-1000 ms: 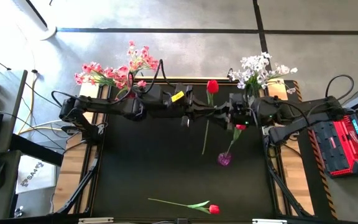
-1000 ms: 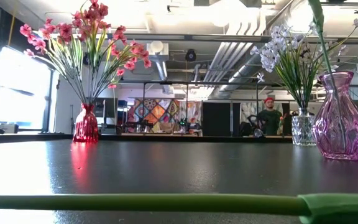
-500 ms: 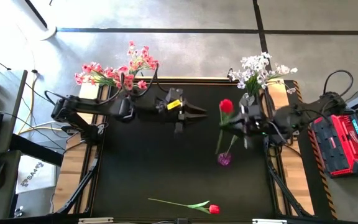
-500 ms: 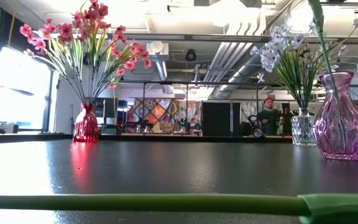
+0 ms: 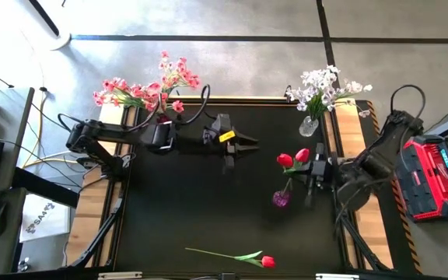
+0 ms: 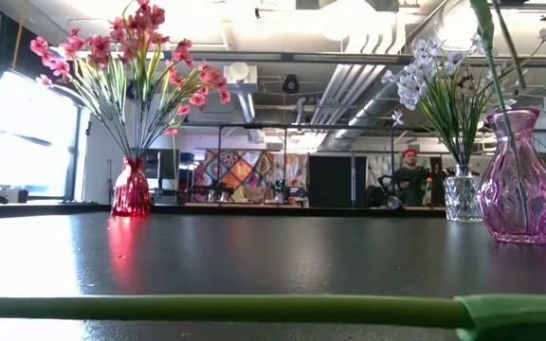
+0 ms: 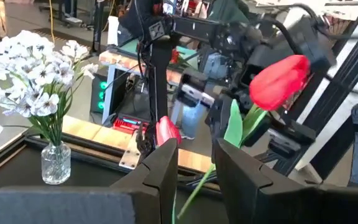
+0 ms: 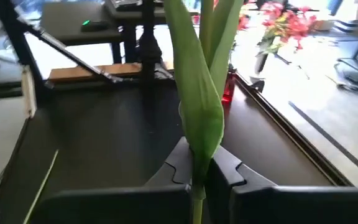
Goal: Sort flowers into vase by color
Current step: Put the top red tulip into the purple flower vase
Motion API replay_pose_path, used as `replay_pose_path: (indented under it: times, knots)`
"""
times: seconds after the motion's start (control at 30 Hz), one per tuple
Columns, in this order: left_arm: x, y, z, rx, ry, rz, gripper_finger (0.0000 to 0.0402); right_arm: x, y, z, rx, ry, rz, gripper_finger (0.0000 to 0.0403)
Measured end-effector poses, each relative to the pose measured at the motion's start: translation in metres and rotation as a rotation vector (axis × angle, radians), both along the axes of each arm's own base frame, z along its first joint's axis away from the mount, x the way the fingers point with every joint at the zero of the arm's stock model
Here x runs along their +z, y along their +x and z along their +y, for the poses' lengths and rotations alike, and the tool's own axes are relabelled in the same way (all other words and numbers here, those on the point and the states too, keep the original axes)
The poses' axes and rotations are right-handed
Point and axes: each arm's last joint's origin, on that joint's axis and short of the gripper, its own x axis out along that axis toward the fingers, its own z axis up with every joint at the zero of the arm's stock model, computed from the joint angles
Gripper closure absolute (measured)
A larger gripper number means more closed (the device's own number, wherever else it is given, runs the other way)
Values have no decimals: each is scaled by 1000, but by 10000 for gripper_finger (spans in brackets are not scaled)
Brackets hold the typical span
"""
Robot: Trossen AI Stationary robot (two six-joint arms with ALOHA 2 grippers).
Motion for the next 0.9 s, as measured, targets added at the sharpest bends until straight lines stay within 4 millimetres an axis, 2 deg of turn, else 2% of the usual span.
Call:
replay_pose_path:
  times: [0.3, 0.43, 0.63, 0.77, 0.9]
  knots:
    - [1, 0, 2, 8, 4, -5, 307, -36, 0, 10, -140, 76, -65, 401]
    - [0, 0, 2, 8, 6, 0, 307, -45, 1, 11, -154, 83, -82, 401]
    - [-1, 0, 4, 13, 10, 16, 307, -47, 3, 12, -157, 93, -90, 399]
    - [-2, 0, 4, 13, 17, 20, 307, -48, 3, 12, -140, 101, -74, 378]
    - [-6, -1, 5, 47, 11, 65, 307, -52, 2, 10, -133, 121, -33, 328]
